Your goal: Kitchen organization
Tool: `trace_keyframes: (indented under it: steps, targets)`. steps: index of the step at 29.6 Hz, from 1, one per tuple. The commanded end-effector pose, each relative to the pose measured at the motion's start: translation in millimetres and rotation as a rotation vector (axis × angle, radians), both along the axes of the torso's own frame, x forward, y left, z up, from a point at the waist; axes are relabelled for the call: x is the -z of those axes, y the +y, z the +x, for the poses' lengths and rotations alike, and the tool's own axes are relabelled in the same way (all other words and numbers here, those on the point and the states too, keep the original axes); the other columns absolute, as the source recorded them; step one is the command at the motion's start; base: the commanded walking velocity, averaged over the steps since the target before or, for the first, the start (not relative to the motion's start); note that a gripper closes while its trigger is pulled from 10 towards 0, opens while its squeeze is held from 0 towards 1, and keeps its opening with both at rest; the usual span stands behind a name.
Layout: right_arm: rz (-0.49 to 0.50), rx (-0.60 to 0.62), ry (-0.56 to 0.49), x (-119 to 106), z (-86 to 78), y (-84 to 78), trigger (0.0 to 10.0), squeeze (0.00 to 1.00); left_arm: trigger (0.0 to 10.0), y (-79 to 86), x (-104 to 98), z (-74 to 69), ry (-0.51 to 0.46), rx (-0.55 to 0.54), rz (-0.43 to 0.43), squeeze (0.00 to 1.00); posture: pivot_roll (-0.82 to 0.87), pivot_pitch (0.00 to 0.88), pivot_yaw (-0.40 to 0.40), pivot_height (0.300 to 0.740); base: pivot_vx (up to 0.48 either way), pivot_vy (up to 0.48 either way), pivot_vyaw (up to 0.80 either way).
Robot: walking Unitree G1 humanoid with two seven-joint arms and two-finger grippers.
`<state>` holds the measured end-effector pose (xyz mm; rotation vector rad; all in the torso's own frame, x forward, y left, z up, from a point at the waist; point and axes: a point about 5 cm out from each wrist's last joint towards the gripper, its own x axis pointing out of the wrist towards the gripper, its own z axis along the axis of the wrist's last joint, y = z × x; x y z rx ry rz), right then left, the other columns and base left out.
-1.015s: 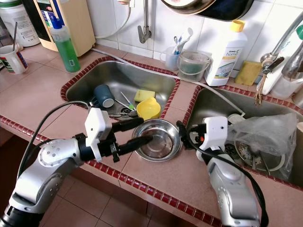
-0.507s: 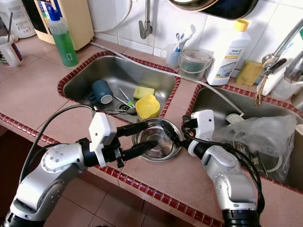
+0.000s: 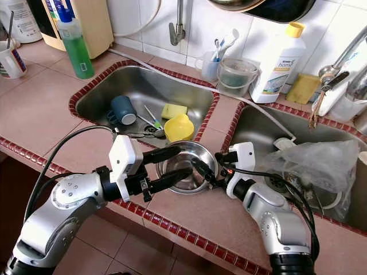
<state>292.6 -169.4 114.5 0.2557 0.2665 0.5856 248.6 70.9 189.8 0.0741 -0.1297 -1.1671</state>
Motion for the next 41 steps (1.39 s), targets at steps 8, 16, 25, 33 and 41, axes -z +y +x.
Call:
trace_keyframes:
  steps: [8, 16, 25, 33, 41]
  targets:
    - [0.047, 0.042, 0.054, 5, 0.5, -5.8, 0.0, 0.0, 10.0, -3.5, 3, -3.8, 0.025, 0.039, 0.016, 0.0, 0.07, 0.11, -0.065, 0.74, 0.0, 0.0, 0.0]
    - [0.085, 0.125, 0.036, -2, 10.2, -11.7, 0.0, 0.0, 10.0, -4.2, 14, -9.6, 0.062, 0.065, 0.057, 0.0, 0.07, 0.1, -0.056, 0.74, 0.0, 0.0, 0.0]
    - [0.106, 0.125, 0.05, -2, 10.9, -11.7, 0.0, 0.0, 10.0, -3.0, 14, -11.2, 0.058, 0.074, 0.073, 0.0, 0.07, 0.095, -0.055, 0.74, 0.0, 0.0, 0.0]
    - [0.104, 0.103, 0.068, 0, 8.5, -12.2, 0.0, 0.0, 10.0, -2.7, 13, -11.3, 0.053, 0.073, 0.074, 0.0, 0.08, 0.089, -0.058, 0.74, 0.0, 0.0, 0.0]
    - [0.13, 0.089, 0.066, -4, 9.1, -15.4, 0.0, 0.0, 10.0, -1.5, 12, -10.1, 0.046, 0.063, 0.073, 0.0, 0.08, 0.081, -0.064, 0.74, 0.0, 0.0, 0.0]
